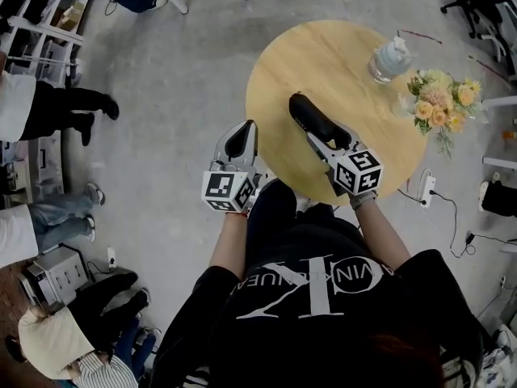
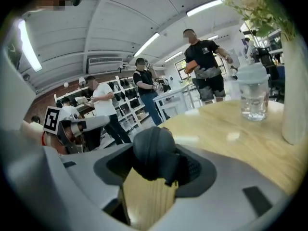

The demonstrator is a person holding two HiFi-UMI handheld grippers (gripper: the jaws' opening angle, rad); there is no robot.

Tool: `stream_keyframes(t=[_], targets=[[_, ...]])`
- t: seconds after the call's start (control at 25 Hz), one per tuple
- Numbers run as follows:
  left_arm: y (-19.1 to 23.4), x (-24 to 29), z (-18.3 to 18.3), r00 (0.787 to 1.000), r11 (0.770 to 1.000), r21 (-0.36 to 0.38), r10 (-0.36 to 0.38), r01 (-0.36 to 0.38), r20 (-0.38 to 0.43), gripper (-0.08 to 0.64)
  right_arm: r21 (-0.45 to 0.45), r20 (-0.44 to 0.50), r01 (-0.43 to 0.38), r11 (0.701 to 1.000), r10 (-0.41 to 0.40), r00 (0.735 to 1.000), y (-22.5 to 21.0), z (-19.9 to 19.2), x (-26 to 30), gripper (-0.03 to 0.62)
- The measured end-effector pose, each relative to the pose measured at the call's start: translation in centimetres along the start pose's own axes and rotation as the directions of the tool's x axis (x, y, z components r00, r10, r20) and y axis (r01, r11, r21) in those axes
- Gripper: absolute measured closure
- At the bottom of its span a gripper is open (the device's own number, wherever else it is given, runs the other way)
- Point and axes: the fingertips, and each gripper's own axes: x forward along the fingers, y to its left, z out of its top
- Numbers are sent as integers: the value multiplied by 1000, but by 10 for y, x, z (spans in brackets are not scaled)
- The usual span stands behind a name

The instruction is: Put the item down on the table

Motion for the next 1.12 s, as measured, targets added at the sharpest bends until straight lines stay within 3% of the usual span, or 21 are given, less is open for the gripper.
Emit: stream_keyframes(t=[0.36, 0.64, 1.12], targets=[[21, 5, -4, 1000, 1000, -10, -7, 6, -19, 549, 36, -9, 7, 999, -7, 1000, -2, -1, 26, 330], [18, 7, -7, 999, 1000, -17, -27, 26, -31, 549, 81, -71, 16, 997, -10, 997, -9, -13, 33, 330], [18, 5, -10, 999, 1000, -23, -13, 12, -33, 548, 74, -159, 41, 996, -29, 987, -18, -31, 37, 330]])
